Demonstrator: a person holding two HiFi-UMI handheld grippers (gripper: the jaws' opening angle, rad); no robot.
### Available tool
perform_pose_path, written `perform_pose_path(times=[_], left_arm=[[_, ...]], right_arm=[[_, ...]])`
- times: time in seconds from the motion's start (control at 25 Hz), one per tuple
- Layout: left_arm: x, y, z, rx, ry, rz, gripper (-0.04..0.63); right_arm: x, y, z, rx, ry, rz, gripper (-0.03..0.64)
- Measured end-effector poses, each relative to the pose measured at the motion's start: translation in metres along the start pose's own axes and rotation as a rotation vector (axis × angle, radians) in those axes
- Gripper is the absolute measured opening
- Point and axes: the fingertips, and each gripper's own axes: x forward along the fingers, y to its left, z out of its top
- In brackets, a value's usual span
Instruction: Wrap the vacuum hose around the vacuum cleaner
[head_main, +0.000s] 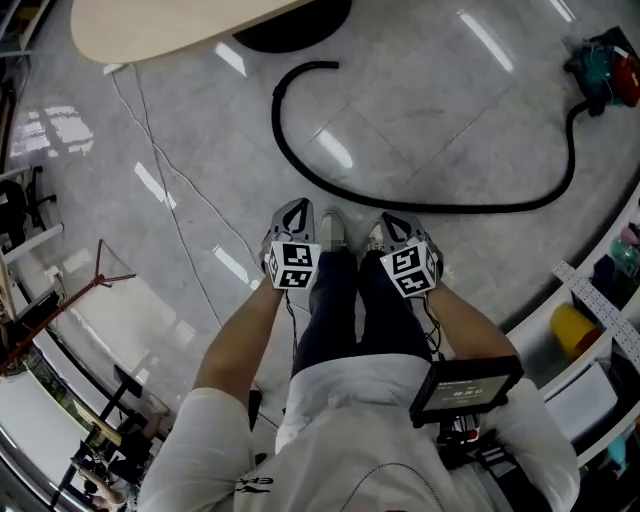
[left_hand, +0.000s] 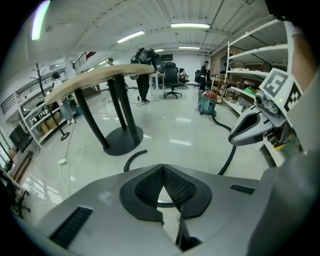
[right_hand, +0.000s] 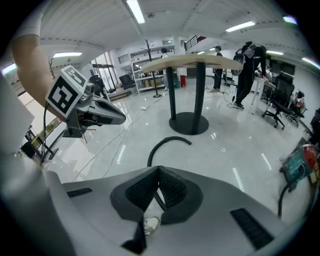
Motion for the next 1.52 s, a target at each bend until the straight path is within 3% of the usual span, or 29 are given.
perform_pose_path(times=[0.4, 0.72, 0.92, 1.12, 1.32, 1.52], left_arm=[[0.150, 0.006, -0.130, 0.179, 0.136, -0.124, 0.003], [0.264, 0.000, -0.241, 0.409, 0.233, -0.249, 0.005], [0.310, -0.001, -0.297, 0.600, 0.267, -0.305, 0.011], [0.344, 0.000, -0.338, 0.813, 0.294, -0.367, 0.114], [0.365, 0.001, -0.362, 1.004, 0.288, -0.397, 0.141], [0.377, 0.000, -0.379, 1.126, 0.289, -0.420, 0.153]], right_arm=[[0.146, -0.012, -0.116, -0.006, 0.129, 0.035, 0.003], [0.262, -0.013, -0.212, -0.055, 0.219, 0.075, 0.005], [0.311, 0.000, -0.261, -0.141, 0.285, 0.124, 0.007], [0.348, 0.009, -0.306, -0.248, 0.366, 0.155, 0.109], [0.378, 0.004, -0.341, -0.335, 0.441, 0.131, 0.189], [0.397, 0.001, -0.358, -0.414, 0.488, 0.118, 0.199]])
